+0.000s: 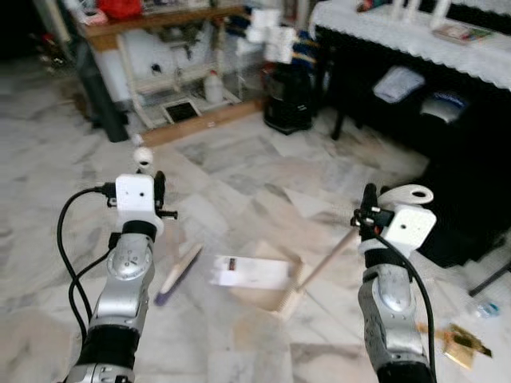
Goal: Sweep floor
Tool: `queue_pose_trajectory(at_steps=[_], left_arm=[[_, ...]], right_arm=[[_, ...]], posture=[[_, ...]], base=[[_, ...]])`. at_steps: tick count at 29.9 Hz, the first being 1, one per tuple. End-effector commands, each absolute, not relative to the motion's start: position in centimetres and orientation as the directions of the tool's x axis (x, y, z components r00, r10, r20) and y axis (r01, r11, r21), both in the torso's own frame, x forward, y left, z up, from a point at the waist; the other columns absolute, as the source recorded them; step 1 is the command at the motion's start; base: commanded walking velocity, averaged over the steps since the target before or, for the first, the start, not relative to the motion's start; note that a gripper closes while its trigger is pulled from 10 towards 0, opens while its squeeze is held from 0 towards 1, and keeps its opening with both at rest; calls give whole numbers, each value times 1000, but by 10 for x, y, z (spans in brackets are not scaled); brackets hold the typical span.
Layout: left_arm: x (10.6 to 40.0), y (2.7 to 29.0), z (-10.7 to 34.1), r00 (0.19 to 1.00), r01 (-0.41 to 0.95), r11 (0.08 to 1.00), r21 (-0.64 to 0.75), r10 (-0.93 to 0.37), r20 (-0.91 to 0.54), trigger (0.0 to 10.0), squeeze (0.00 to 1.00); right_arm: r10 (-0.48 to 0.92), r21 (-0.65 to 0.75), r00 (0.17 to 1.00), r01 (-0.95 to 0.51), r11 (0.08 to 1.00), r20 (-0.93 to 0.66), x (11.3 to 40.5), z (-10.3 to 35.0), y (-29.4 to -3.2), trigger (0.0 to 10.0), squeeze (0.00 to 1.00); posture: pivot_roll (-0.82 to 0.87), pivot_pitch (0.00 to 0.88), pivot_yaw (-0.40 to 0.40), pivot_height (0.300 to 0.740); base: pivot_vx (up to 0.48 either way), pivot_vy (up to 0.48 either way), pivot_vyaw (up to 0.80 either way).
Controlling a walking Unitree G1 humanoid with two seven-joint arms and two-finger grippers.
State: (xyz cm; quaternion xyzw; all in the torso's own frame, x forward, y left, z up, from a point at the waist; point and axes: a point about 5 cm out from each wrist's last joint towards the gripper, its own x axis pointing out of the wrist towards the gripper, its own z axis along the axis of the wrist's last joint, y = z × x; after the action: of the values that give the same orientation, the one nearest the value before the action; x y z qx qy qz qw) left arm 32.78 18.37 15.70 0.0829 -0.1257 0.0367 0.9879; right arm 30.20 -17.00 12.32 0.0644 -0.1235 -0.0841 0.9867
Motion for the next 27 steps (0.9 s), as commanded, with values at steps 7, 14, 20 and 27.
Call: queue_pose_trajectory(at_steps=[7, 14, 20, 27], left_arm=[[329, 183, 169, 952, -109, 980, 164, 56, 302, 10000, 0], [329, 187, 168, 953, -126, 978, 166, 72, 296, 10000, 0], [328, 187, 167, 955, -127, 978, 167, 75, 287, 10000, 0], [328, 190, 165, 957, -135, 978, 162, 87, 276, 10000, 0]], right_arm=[[-180, 164, 937, 135, 977, 301, 305, 138, -169, 10000, 0], [-178, 168, 938, 132, 977, 299, 305, 138, -170, 10000, 0], [-179, 165, 937, 134, 977, 299, 306, 138, -171, 10000, 0], [-175, 167, 938, 129, 977, 299, 307, 139, -171, 10000, 0]], posture=[[-16, 0, 3, 740], [-17, 0, 0, 740], [-15, 3, -3, 740], [-15, 5, -6, 740]], base=[[0, 0, 800], [0, 0, 800], [0, 0, 800], [0, 0, 800]])
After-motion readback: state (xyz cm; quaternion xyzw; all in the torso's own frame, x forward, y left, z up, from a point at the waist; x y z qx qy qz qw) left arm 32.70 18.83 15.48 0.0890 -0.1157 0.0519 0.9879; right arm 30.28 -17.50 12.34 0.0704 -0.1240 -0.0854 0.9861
